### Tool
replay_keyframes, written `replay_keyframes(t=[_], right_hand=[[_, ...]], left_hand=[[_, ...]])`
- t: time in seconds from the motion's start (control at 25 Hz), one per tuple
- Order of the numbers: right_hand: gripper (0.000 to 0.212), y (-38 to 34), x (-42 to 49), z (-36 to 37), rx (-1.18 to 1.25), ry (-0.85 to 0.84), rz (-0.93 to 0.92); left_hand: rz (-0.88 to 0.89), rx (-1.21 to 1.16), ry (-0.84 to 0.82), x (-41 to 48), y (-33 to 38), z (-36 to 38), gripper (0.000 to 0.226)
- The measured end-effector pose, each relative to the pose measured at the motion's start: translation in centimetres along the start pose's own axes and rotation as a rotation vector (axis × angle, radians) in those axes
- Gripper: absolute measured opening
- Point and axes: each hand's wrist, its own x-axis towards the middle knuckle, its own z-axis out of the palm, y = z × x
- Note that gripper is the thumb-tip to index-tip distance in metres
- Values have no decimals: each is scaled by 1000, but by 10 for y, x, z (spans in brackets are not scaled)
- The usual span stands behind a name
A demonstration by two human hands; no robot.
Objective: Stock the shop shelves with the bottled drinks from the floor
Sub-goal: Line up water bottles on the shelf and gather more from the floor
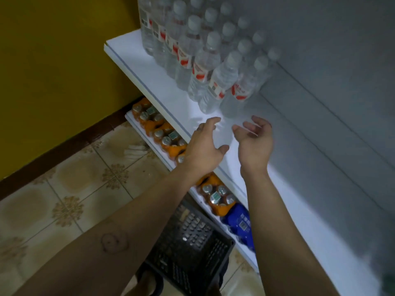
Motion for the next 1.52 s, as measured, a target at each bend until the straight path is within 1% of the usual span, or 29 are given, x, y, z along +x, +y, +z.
replay_keyframes(t=[0.12, 0.32, 0.4, 0.48, 0.64, 0.76, 0.84, 0.92, 1.04, 1.2, 1.36, 1.52], right_hand=[[34, 28, -58, -40, 2, -9, -7], [33, 99, -137, -87, 29, 56, 186], [33, 126, -161, -103, 15, 78, 228], [32, 154, -181, -119, -20, 64, 262], [28, 215, -218, -159, -57, 5, 311], [29, 270, -248, -208, -45, 32, 363], [30, 306, -267, -251, -40, 75, 399], [34, 343, -286, -295, -44, 130, 440], [40, 395, -320, -361, -50, 190, 512], [41, 475, -372, -440, -101, 311, 640], [37, 551, -431, -489, -127, 407, 831], [42, 629, -477, -517, -198, 468, 1008]], left_hand=[[55, -54, -76, -28, -11, 8, 67], [38, -85, -261, -101, -41, 41, 62], [35, -49, -348, -131, -55, 58, 62], [34, 5, -406, -159, -65, 75, 61], [58, 132, -456, -217, -89, 120, 60], [94, 228, -535, -265, -110, 176, 60], [43, 242, -607, -298, -111, 218, 61], [32, 261, -674, -331, -109, 263, 61], [60, 311, -774, -385, -106, 331, 59], [118, 408, -956, -459, -108, 419, 61], [181, 482, -1166, -530, -125, 495, 57], [213, 558, -1306, -579, -152, 552, 51]])
